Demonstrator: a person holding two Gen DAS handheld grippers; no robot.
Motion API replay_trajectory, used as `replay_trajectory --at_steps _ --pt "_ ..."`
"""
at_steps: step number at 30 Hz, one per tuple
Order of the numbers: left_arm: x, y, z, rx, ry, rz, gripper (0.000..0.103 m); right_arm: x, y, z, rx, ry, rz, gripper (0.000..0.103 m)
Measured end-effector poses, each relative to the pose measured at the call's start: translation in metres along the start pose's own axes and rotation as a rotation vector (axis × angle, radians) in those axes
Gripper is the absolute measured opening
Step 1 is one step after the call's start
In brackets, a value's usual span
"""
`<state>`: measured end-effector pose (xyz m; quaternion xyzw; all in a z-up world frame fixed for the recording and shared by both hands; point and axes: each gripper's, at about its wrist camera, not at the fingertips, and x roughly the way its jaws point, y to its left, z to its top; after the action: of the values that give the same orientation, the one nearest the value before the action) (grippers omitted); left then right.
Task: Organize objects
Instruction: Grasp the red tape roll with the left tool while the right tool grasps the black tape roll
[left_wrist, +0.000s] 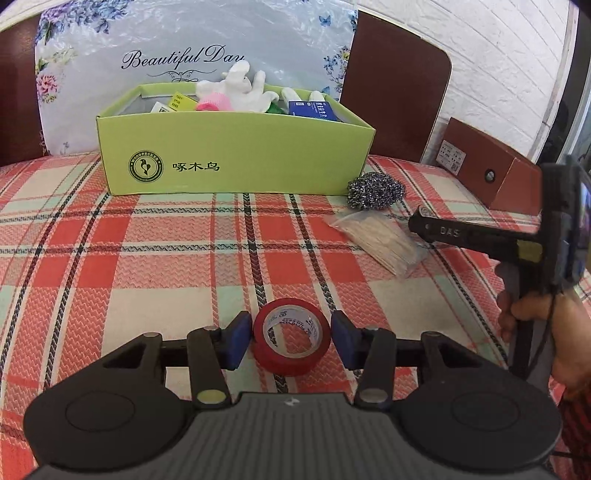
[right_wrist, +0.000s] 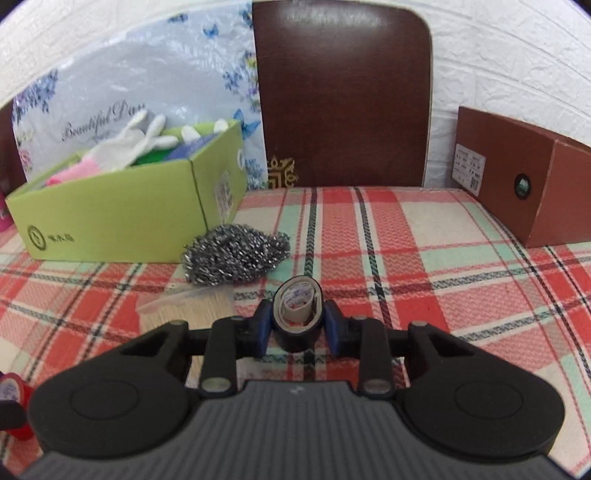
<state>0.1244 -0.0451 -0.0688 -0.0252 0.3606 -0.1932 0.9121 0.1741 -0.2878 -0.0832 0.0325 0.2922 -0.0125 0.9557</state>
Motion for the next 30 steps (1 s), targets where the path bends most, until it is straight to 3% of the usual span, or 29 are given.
replay_trajectory --at_steps 6,10,13,15,25,30 --pt "-0.013 -0.002 -0.015 0.016 -0.006 -0.001 0.05 -0.071 0.025 -0.037 -0.039 0.015 0.163 0.029" --pt "-0.02 -0.003 -0.021 0.017 -0.006 0.005 0.05 -0.099 0.047 -0.066 -0.096 0.053 0.215 0.029" --pt "-0.023 -0.009 -0.025 0.046 -0.017 0.047 0.059 -0.108 0.059 -0.077 -0.116 0.062 0.204 0.032" --pt "-0.022 -0.01 -0.027 0.058 -0.02 0.065 0.059 -0.112 0.063 -0.08 -0.133 0.059 0.183 0.032" --pt "-0.013 -0.012 -0.029 0.062 0.001 0.092 0.059 -0.111 0.064 -0.079 -0.124 0.071 0.165 0.032" --pt "-0.014 -0.009 -0.027 0.042 0.004 0.068 0.05 -0.11 0.064 -0.077 -0.114 0.078 0.16 0.032"
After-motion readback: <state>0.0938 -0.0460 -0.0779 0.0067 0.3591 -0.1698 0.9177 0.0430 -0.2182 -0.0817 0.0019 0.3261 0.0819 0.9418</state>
